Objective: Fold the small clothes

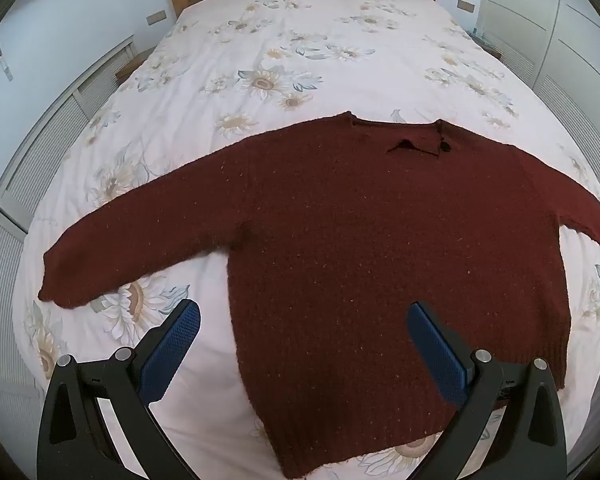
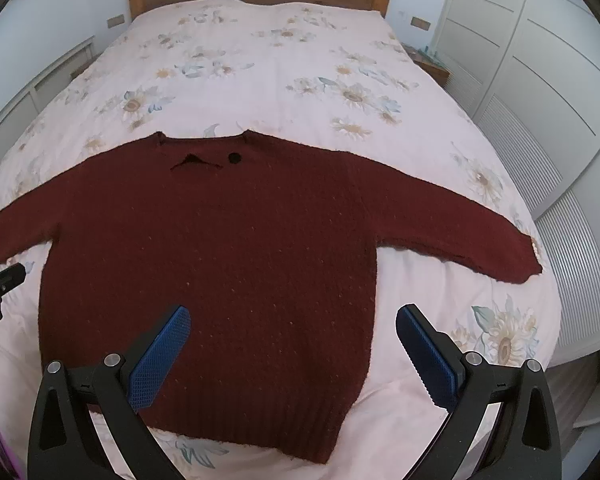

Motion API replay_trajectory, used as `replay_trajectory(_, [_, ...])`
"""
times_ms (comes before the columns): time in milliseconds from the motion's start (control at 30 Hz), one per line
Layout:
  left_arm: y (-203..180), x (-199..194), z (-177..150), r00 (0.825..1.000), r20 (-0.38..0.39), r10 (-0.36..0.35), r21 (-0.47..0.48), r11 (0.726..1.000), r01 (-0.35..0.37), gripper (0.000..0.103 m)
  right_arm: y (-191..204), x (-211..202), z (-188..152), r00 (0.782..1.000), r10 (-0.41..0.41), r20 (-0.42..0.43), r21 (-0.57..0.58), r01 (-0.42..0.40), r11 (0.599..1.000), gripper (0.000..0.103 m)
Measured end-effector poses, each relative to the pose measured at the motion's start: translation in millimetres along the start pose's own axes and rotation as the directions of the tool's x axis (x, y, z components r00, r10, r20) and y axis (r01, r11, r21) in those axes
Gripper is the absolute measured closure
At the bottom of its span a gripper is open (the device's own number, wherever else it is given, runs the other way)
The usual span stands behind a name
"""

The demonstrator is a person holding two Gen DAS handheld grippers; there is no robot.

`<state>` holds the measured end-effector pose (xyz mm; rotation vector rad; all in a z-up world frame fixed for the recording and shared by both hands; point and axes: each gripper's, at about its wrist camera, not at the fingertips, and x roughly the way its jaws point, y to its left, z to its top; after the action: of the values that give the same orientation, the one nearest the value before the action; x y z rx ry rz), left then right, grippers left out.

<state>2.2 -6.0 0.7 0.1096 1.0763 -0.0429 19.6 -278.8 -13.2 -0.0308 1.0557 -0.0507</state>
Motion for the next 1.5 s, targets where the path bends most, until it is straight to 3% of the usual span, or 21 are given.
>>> replay_trajectory(1500, [1,10,-1,0.999,-0.034,-0.003,0.027,1.000,0.004,0.001,-1,13,-4,0.998,-0.034,-0.053,-0.038,0.032,0.999,0.000])
